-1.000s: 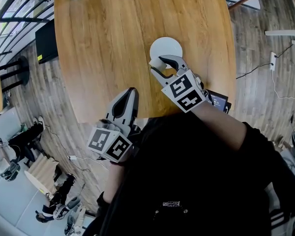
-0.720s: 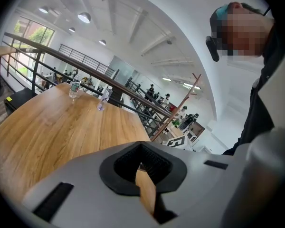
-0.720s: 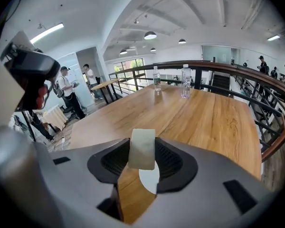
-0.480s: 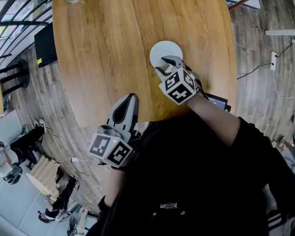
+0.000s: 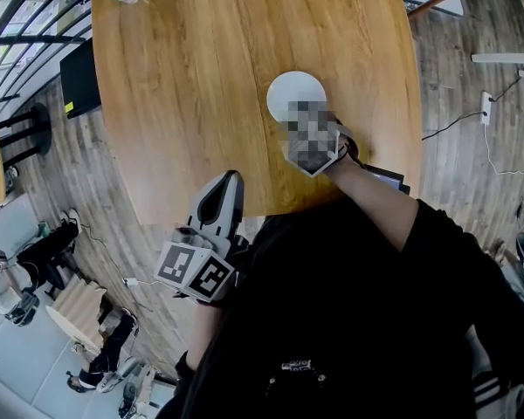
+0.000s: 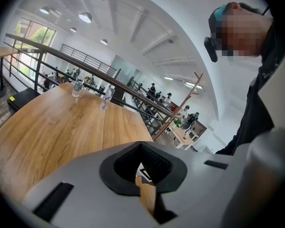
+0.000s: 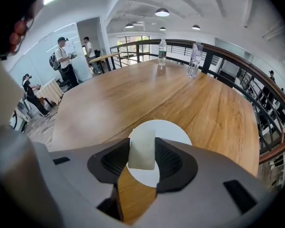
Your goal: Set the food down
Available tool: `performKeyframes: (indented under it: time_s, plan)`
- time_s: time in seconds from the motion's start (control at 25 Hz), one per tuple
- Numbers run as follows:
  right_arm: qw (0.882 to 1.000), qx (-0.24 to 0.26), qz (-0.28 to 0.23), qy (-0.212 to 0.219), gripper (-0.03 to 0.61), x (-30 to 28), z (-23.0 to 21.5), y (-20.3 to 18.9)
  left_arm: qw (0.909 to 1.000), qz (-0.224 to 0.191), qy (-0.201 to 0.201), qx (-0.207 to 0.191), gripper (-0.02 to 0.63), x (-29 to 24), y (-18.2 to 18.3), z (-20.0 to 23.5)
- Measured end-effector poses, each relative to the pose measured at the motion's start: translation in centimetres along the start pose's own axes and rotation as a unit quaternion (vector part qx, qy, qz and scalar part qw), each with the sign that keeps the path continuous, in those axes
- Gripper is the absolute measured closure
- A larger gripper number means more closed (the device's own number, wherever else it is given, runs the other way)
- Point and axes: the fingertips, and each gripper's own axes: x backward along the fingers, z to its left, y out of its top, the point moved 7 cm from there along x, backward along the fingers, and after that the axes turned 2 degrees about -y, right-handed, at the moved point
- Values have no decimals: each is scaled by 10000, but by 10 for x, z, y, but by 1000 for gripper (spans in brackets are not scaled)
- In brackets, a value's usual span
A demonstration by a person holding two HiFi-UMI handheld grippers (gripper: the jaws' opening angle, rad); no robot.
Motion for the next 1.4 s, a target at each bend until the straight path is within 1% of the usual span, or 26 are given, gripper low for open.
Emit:
performKeyframes:
  time_s: [0.36,0.68,0.96,1.28,1.4]
  plan:
    - [9994,-17,306,-168,402,-20,-17,-14,9999,-38,62,102,615,6,-7,3]
    - [9988,14,458,-180,402,-34,-21,-21,9998,-74,102,139,615,9,-9,4]
    - [9982,-24,572,-158,402,-40,-25,-28,9997,-92,136,174,615,12,-11,5]
    - [9980,-25,632,-20,400,-44,-21,-31,9994,-155,242,198,615,20,-13,1]
    - [9980,4,628,-3,382,-43,-19,-31,9989,-221,331,233,615,27,-15,3]
